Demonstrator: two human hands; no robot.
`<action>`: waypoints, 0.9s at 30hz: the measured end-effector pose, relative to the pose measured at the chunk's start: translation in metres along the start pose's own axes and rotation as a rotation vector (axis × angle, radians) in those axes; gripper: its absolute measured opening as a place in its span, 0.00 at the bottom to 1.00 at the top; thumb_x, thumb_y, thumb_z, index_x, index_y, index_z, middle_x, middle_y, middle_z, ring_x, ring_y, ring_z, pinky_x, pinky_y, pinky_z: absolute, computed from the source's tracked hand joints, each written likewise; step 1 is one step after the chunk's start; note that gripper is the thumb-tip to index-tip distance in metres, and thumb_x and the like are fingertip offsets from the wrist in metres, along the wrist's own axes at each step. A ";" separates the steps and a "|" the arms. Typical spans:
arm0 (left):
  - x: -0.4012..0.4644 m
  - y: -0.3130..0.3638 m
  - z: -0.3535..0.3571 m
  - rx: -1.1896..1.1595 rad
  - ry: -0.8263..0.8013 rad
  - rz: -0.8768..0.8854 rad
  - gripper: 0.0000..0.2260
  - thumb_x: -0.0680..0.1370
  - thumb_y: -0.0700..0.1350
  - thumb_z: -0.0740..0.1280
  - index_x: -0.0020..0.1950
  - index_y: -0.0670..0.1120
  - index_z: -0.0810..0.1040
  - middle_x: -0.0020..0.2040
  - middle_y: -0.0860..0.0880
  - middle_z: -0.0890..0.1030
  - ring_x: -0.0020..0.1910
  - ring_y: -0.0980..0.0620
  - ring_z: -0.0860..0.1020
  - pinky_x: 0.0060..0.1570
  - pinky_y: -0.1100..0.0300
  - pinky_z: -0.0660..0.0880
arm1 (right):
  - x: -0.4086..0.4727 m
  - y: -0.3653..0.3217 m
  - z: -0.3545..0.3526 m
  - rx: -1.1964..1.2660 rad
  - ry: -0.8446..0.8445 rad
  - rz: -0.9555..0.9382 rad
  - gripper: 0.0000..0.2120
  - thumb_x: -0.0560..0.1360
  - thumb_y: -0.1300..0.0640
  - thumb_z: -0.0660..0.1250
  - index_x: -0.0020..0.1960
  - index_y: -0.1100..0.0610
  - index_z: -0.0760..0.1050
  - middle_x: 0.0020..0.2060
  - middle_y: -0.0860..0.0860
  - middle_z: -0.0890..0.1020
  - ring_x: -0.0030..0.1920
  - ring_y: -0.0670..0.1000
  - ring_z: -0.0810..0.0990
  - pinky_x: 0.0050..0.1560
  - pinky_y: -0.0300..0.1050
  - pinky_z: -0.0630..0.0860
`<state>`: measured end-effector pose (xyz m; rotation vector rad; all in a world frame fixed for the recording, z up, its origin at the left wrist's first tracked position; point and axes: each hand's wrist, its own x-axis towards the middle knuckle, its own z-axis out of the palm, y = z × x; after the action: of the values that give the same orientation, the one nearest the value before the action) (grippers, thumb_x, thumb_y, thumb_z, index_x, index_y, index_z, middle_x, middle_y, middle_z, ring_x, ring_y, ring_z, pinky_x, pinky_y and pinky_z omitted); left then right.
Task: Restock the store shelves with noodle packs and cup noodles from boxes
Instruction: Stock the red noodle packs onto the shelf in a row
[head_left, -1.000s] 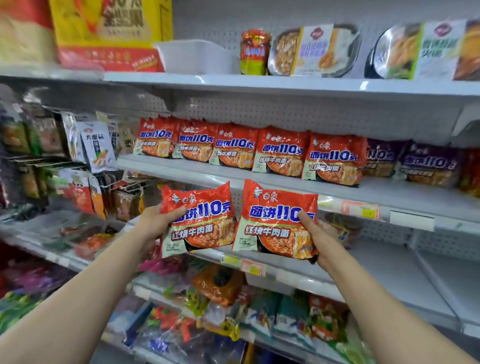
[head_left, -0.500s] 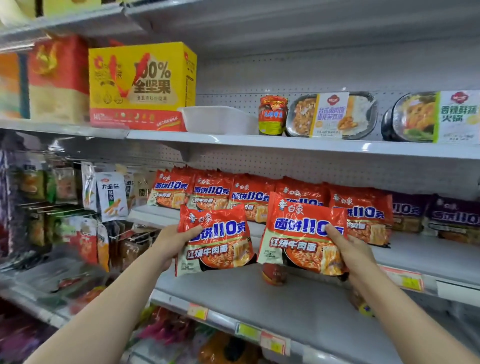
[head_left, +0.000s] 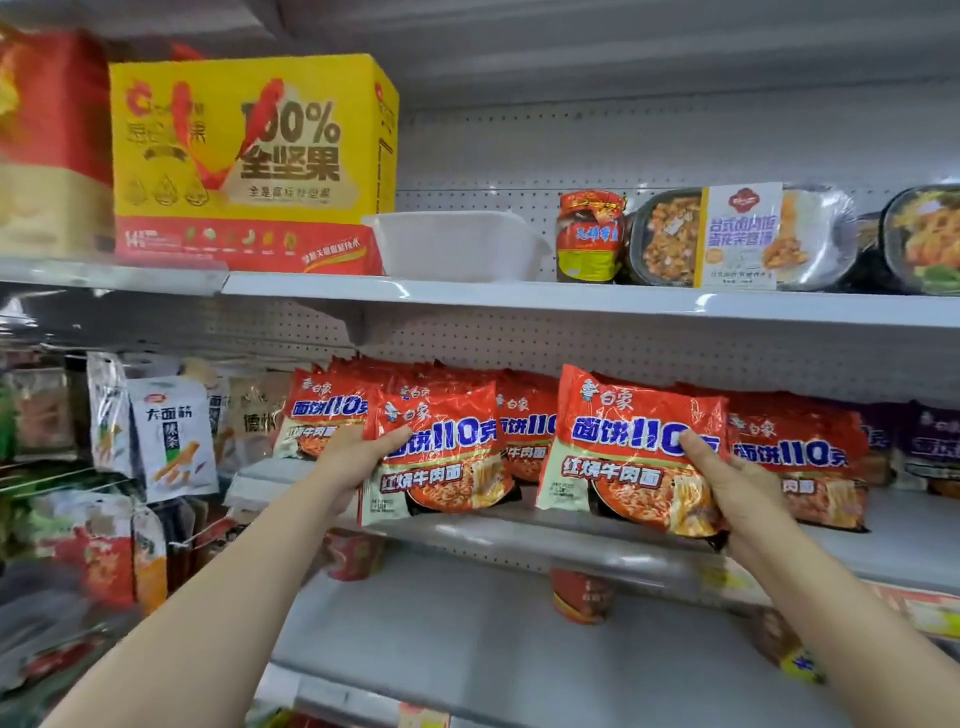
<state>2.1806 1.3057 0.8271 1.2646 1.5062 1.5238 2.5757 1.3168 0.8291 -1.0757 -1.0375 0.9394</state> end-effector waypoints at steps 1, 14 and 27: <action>0.010 -0.001 -0.006 0.017 -0.008 -0.001 0.21 0.70 0.57 0.76 0.55 0.46 0.80 0.50 0.49 0.85 0.54 0.47 0.82 0.64 0.45 0.75 | -0.004 -0.003 0.008 -0.012 0.005 0.004 0.31 0.61 0.40 0.80 0.55 0.59 0.80 0.39 0.54 0.88 0.40 0.57 0.88 0.54 0.61 0.82; 0.103 -0.001 -0.040 0.066 -0.108 0.014 0.25 0.71 0.56 0.76 0.62 0.45 0.77 0.57 0.47 0.81 0.56 0.45 0.78 0.64 0.47 0.72 | 0.007 0.005 0.058 0.022 0.155 -0.023 0.21 0.69 0.46 0.79 0.53 0.58 0.79 0.34 0.51 0.87 0.34 0.52 0.87 0.47 0.53 0.82; 0.144 -0.018 -0.025 0.094 -0.117 0.077 0.22 0.76 0.53 0.73 0.66 0.43 0.77 0.65 0.42 0.80 0.66 0.39 0.75 0.70 0.41 0.68 | 0.006 0.005 0.086 -0.052 0.169 -0.078 0.16 0.71 0.47 0.77 0.50 0.55 0.78 0.37 0.51 0.87 0.36 0.52 0.87 0.41 0.50 0.82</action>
<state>2.1065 1.4318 0.8399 1.4558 1.4829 1.4149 2.4935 1.3425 0.8378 -1.1296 -0.9610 0.7487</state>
